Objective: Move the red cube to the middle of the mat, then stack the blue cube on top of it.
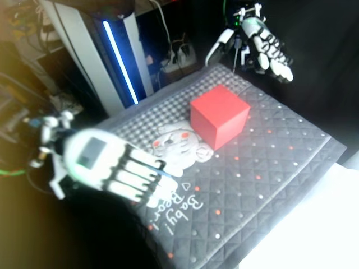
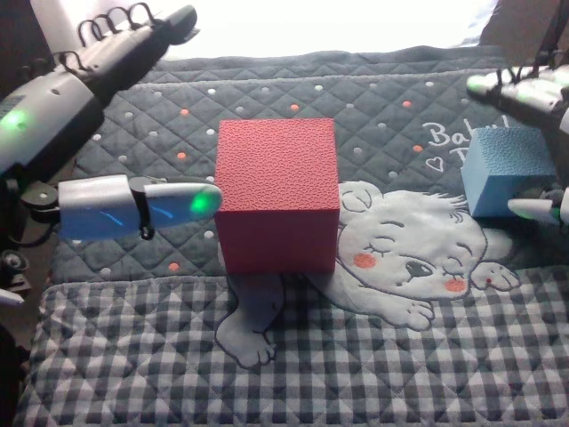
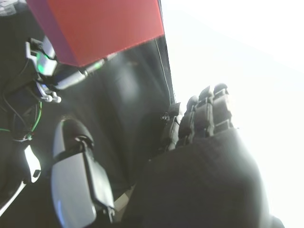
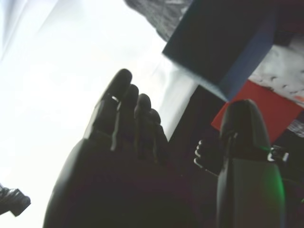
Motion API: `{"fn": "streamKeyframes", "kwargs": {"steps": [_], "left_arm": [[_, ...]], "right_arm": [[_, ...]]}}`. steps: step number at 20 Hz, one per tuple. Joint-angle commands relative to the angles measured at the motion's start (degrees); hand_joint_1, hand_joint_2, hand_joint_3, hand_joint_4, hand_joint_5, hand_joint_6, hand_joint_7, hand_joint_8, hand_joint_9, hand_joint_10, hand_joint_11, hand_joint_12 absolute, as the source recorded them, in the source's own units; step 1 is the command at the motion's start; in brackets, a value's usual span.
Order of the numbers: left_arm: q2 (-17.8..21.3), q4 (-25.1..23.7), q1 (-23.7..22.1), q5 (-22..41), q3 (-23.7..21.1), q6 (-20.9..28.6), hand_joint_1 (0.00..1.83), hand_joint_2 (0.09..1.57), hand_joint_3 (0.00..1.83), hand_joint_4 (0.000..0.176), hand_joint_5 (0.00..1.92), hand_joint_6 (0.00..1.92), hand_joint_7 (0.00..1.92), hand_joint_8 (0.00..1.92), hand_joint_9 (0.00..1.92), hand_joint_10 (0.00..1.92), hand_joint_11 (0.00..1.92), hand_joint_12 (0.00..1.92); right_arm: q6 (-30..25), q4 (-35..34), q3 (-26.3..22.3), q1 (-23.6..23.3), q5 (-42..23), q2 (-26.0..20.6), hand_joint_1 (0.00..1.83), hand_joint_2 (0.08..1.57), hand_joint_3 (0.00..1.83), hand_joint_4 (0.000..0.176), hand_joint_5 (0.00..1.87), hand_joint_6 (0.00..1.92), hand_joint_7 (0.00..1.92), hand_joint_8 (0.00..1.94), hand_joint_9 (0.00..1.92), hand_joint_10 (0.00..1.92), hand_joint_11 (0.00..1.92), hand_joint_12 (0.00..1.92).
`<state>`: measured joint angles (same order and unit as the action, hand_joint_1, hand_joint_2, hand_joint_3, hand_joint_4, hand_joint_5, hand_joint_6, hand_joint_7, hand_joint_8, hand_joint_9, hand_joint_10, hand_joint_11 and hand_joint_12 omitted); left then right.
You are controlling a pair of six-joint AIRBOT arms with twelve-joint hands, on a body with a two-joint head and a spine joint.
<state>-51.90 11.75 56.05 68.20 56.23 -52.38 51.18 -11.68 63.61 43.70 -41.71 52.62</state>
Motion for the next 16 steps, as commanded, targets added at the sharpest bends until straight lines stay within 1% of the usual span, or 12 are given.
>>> {"fn": "streamKeyframes", "kwargs": {"steps": [1,2,3,4,6,10,11,12,13,14,15,16], "left_arm": [[0.3,0.2,-0.3,8.0,-0.2,0.3,0.54,0.84,0.0,0.151,0.0,0.0,0.0,0.0,0.0,0.0,0.0,0.0],[0.3,1.0,0.3,8.0,-0.2,0.3,0.52,0.84,0.0,0.146,0.0,0.0,0.0,0.0,0.0,0.0,0.0,0.0],[0.3,1.3,0.6,8.1,-0.2,0.3,0.53,0.85,0.0,0.146,0.0,0.0,0.0,0.0,0.0,0.0,0.0,0.0],[0.3,1.6,1.0,8.4,-0.2,0.3,0.55,0.86,0.0,0.152,0.0,0.0,0.0,0.0,0.0,0.0,0.0,0.0],[0.4,2.1,1.9,9.3,-0.4,0.3,0.57,0.87,0.0,0.15,0.0,0.0,0.0,0.0,0.0,0.0,0.0,0.0],[0.6,3.9,3.4,11.6,-0.5,0.3,0.64,0.86,0.0,0.162,0.0,0.0,0.0,0.0,0.0,0.0,0.0,0.0],[0.6,4.3,3.6,12.0,-0.5,0.3,0.66,0.87,0.0,0.163,0.0,0.0,0.0,0.0,0.0,0.0,0.0,0.0],[0.6,4.7,3.7,12.4,-0.5,0.3,0.69,0.88,0.0,0.127,0.0,0.0,0.0,0.0,0.0,0.0,0.0,0.0],[0.5,5.0,3.8,12.8,-0.4,0.3,0.7,0.88,0.0,0.117,0.0,0.0,0.0,0.0,0.0,0.0,0.0,0.0],[0.5,5.3,3.9,13.3,-0.4,0.3,0.68,0.88,0.0,0.139,0.0,0.0,0.0,0.0,0.0,0.0,0.0,0.0],[0.5,5.5,4.0,13.6,-0.4,0.3,0.72,0.88,0.01,0.157,0.0,0.0,0.0,0.0,0.0,0.0,0.0,0.0],[0.5,5.8,4.3,14.0,-0.4,0.3,0.73,0.89,0.01,0.159,0.0,0.0,0.0,0.0,0.0,0.0,0.0,0.0]], "right_arm": [[-0.1,-0.4,0.7,-1.0,-5.2,-0.3,1.11,1.21,0.0,0.0,0.14,0.7,0.26,0.83,0.19,1.21,0.1,1.61],[0.0,-0.4,1.1,-1.4,-4.2,0.0,1.05,1.36,0.08,0.0,0.29,1.67,0.52,1.54,0.44,1.77,0.42,1.86],[0.0,-0.2,1.2,-1.8,-3.7,0.0,1.23,1.32,0.07,0.0,0.53,1.87,0.56,1.7,0.74,1.89,0.73,1.91],[0.4,0.1,1.1,-2.5,-3.7,0.0,1.38,1.24,0.03,0.0,1.0,1.91,1.03,1.89,1.14,1.92,1.21,1.92],[0.4,1.6,0.7,-4.4,-3.8,-0.5,1.45,1.21,0.02,0.0,1.18,1.92,1.27,1.94,1.43,1.92,1.55,1.92],[-0.9,8.1,-2.9,-11.1,-5.6,-5.6,1.5,1.23,0.04,0.0,0.94,1.92,1.25,1.94,1.42,1.92,1.5,1.92],[-3.4,10.8,-3.1,-12.6,-6.1,-6.0,1.09,1.33,0.12,0.0,0.57,1.81,1.26,1.94,1.44,1.92,1.53,1.92],[-6.2,13.9,-3.0,-14.4,-6.4,-6.1,1.45,1.24,0.11,0.0,0.11,1.01,1.23,1.94,1.45,1.92,1.53,1.92],[-8.1,16.6,-3.1,-16.3,-6.6,-6.1,1.6,1.17,0.1,0.0,0.02,1.6,1.22,1.94,1.42,1.92,1.52,1.92],[-9.4,19.3,-3.2,-18.3,-6.7,-5.7,1.57,1.16,0.12,0.0,0.0,1.0,1.2,1.94,1.41,1.92,1.49,1.92],[-10.3,20.7,-3.3,-19.3,-7.2,-5.5,1.4,0.83,1.0,0.0,0.2,0.25,0.89,1.94,1.4,1.92,1.49,1.92],[-11.6,23.2,-3.3,-20.9,-8.7,-4.6,1.53,0.83,0.94,0.0,0.12,0.05,1.14,1.94,1.43,1.92,1.54,1.92]]}}
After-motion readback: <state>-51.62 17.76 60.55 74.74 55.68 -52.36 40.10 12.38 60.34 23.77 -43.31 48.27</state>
